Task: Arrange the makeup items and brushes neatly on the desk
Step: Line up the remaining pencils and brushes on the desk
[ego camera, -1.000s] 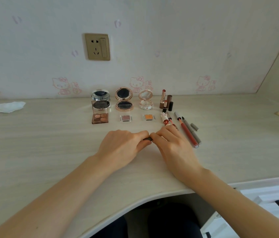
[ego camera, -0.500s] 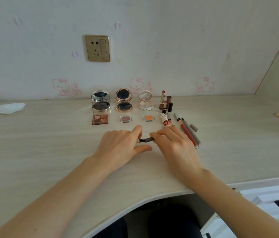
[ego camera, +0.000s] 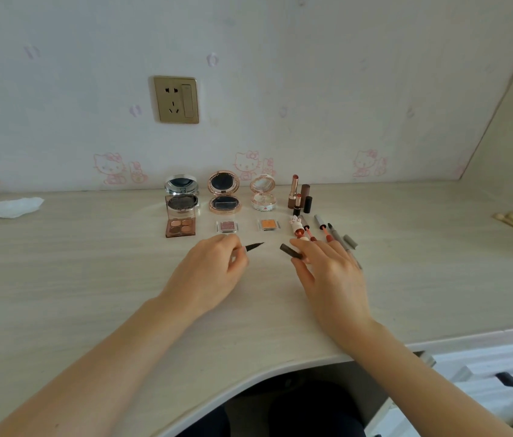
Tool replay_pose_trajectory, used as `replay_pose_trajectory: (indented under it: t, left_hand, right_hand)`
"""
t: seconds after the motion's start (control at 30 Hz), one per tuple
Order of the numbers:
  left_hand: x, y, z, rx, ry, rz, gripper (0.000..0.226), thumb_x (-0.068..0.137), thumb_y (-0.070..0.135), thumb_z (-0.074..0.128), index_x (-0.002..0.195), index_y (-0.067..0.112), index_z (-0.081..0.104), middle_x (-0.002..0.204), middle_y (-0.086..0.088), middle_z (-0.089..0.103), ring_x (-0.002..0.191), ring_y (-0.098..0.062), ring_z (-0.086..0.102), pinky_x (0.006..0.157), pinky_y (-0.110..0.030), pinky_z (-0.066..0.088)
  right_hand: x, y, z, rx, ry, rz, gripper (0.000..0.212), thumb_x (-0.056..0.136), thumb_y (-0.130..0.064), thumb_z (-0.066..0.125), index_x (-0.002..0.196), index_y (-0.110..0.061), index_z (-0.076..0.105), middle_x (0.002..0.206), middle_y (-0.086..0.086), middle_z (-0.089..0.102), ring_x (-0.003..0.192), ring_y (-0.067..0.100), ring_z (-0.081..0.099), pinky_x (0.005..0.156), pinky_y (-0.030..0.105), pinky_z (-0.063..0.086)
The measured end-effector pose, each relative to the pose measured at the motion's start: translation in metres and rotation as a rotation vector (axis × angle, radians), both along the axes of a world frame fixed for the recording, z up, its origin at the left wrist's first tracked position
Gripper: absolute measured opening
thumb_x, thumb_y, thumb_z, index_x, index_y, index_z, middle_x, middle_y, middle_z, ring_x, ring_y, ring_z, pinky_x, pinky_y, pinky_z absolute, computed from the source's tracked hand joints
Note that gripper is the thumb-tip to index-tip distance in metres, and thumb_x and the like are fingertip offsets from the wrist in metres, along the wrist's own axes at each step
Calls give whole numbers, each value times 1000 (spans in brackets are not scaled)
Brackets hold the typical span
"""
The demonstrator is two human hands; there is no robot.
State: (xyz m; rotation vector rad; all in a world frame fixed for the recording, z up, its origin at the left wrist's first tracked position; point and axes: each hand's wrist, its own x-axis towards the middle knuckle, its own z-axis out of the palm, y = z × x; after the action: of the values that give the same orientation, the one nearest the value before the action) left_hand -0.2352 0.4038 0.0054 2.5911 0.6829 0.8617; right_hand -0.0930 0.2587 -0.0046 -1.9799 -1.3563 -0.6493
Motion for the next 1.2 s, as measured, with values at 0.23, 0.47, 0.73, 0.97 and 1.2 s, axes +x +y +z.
replay_pose_trajectory:
  t: [0.23, 0.47, 0.73, 0.97, 1.2]
  left_hand:
    - [14, -7, 9, -302, -169, 22, 14, 88, 13, 57, 90, 22, 68, 69, 7, 61, 57, -8, 57, 55, -18, 45]
    - [44, -33, 16, -444, -280, -82, 30, 85, 12, 63, 102, 36, 58, 71, 5, 67, 53, -11, 66, 55, -29, 55]
    - [90, -61, 13, -240, -153, -181, 18, 89, 21, 57, 97, 37, 58, 67, 8, 60, 56, -5, 53, 59, -31, 48]
    - [148, -77, 11, -169, -61, -178, 17, 89, 31, 55, 104, 30, 64, 68, 11, 58, 72, -8, 55, 65, -32, 49]
    - [206, -79, 7, 69, 140, -141, 35, 88, 35, 52, 120, 23, 58, 93, 8, 64, 109, -16, 47, 78, -38, 50]
  right_hand:
    - [14, -10, 4, 8, 302, 16, 16, 88, -22, 65, 103, -22, 69, 78, -15, 58, 86, 16, 58, 72, 26, 48]
    - [45, -24, 10, 63, 416, 59, 15, 87, -18, 66, 100, -23, 69, 87, -10, 62, 79, 9, 57, 68, 18, 45]
    - [92, -51, 7, 3, 438, -22, 33, 92, -21, 56, 121, -38, 56, 89, -14, 62, 83, -1, 56, 64, 10, 40]
    - [140, -64, 6, -32, 407, -91, 27, 90, -24, 61, 117, -27, 60, 78, -18, 59, 80, 8, 56, 63, 14, 38]
    - [172, -63, 1, -177, 337, -142, 28, 91, -22, 56, 118, -23, 61, 86, -8, 62, 91, 16, 53, 73, 35, 49]
